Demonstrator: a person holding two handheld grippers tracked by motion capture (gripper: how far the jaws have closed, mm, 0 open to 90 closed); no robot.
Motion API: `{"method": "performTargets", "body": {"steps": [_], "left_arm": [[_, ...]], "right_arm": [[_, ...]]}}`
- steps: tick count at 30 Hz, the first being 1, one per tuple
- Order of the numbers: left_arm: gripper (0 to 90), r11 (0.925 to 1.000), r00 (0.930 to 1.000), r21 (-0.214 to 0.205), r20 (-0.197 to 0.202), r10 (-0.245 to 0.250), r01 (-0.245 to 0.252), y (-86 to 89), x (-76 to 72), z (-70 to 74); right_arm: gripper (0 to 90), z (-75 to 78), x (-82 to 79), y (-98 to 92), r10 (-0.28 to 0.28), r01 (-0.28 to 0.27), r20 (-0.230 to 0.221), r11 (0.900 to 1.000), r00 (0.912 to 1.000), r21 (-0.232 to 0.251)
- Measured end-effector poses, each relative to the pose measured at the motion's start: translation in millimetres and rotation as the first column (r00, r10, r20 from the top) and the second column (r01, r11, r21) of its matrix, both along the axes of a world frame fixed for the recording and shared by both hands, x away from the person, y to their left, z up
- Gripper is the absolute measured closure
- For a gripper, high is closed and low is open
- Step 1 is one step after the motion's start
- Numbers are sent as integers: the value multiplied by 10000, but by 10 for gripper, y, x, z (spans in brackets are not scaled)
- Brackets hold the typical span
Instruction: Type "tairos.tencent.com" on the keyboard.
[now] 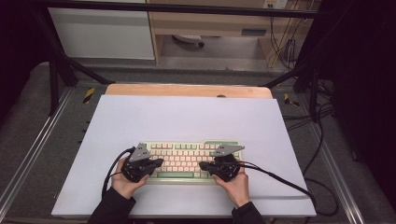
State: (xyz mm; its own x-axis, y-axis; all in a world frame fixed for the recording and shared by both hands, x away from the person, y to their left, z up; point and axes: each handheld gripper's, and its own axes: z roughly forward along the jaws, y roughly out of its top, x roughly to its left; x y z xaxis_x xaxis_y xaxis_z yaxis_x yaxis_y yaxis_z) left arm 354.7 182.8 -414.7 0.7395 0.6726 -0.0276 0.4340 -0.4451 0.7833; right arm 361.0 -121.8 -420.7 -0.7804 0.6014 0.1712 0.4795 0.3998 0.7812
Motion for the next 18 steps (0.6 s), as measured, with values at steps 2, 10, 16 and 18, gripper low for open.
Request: {"method": "performTargets", "body": {"steps": [2,10,16,18], "left_arm": [[900,10000,10000,16,16,30,-30,-1,18,8],[900,9997,9997,22,65,242,-242,-18,100,11],[900,9987,9987,-49,60,508,-508,2,158,-5],[900,9984,9984,-18,52,563,-563,8,180,-8]], "right_arm": [[900,0,1,0,0,0,-10,10000,10000,2],[900,-2,2,0,12,-12,-29,10000,10000,-17],[900,-11,8,3,39,-39,-29,10000,10000,-43],[900,-13,7,5,33,-33,-50,10000,10000,-32]]}}
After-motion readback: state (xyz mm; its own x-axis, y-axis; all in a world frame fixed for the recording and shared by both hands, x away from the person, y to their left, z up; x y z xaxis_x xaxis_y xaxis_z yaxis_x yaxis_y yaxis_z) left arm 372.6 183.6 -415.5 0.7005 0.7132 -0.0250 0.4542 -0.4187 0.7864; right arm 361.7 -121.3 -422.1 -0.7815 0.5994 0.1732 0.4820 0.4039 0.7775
